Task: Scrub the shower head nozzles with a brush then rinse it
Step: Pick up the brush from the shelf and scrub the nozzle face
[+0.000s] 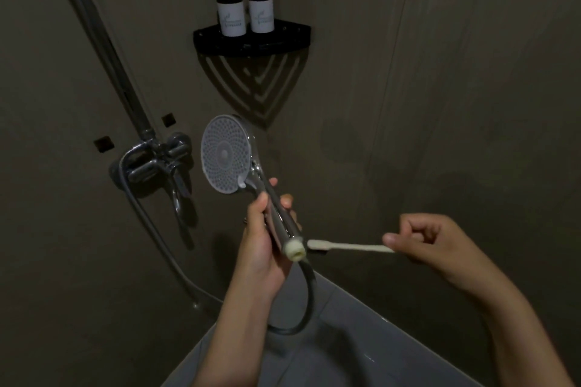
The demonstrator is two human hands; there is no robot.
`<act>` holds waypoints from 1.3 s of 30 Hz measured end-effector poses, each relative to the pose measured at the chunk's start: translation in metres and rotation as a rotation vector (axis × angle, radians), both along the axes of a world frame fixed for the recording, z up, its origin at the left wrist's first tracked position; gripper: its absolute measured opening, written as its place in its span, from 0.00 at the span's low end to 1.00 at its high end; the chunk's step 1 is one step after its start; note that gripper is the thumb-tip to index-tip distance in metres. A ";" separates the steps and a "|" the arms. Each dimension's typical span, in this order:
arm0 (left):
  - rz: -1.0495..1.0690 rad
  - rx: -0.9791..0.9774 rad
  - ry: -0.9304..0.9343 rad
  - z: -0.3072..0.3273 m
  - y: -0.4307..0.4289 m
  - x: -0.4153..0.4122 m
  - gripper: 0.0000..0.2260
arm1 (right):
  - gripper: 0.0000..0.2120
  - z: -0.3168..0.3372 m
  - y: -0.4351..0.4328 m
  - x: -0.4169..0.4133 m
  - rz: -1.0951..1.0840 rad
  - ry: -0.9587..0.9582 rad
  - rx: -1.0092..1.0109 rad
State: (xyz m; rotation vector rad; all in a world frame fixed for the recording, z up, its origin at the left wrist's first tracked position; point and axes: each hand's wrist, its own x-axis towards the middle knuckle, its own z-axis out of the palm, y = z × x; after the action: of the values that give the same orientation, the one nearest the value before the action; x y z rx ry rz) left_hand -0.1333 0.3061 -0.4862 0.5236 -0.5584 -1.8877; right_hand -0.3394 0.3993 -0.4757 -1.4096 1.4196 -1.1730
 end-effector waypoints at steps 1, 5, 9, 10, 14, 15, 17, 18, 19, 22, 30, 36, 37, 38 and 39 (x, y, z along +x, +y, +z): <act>0.009 0.000 -0.002 -0.001 0.000 0.000 0.16 | 0.23 0.000 0.000 0.002 -0.014 -0.006 -0.019; 0.004 -0.009 -0.030 -0.002 0.000 -0.001 0.16 | 0.18 0.003 -0.006 0.016 -0.017 0.002 -0.092; -0.018 0.001 -0.013 -0.001 0.003 -0.001 0.16 | 0.17 0.004 -0.007 0.023 0.021 0.001 -0.077; -0.016 0.002 -0.008 -0.001 0.004 0.000 0.17 | 0.17 0.004 -0.006 0.021 0.019 -0.003 -0.070; 0.004 0.012 -0.010 -0.002 0.002 0.001 0.17 | 0.18 0.002 -0.006 0.015 0.021 -0.008 -0.047; 0.003 0.014 -0.012 -0.003 0.002 0.001 0.16 | 0.19 0.001 -0.006 0.015 0.022 -0.014 -0.042; 0.003 0.018 -0.015 -0.002 0.002 0.001 0.16 | 0.22 -0.002 -0.006 0.015 0.016 -0.030 -0.038; 0.007 0.022 -0.016 -0.002 0.002 0.001 0.16 | 0.23 -0.002 -0.006 0.015 0.011 -0.036 -0.039; 0.012 0.028 -0.021 -0.002 0.002 0.001 0.15 | 0.23 -0.003 -0.006 0.014 0.001 -0.037 -0.045; 0.032 0.062 -0.069 0.000 0.000 0.005 0.08 | 0.23 0.001 -0.002 0.011 -0.063 -0.032 -0.103; 0.122 0.318 -0.293 -0.007 -0.004 -0.002 0.06 | 0.10 0.028 0.007 0.019 0.026 0.082 -0.147; 0.146 0.437 -0.299 -0.003 -0.002 -0.001 0.11 | 0.13 0.017 0.003 0.030 0.030 0.093 -0.138; 0.153 0.455 -0.290 -0.003 -0.001 -0.002 0.11 | 0.12 0.016 0.002 0.031 0.018 0.094 -0.140; 0.163 0.474 -0.280 -0.002 -0.001 -0.003 0.10 | 0.11 0.016 0.001 0.033 0.010 0.097 -0.141; 0.165 0.488 -0.268 0.000 0.000 -0.004 0.09 | 0.10 0.015 0.001 0.034 0.005 0.101 -0.145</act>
State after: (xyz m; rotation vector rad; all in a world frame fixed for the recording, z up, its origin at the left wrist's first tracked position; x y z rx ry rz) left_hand -0.1369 0.3057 -0.4859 1.1187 -0.2082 -1.8037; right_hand -0.3054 0.3999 -0.4610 -1.5922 1.4225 -1.2371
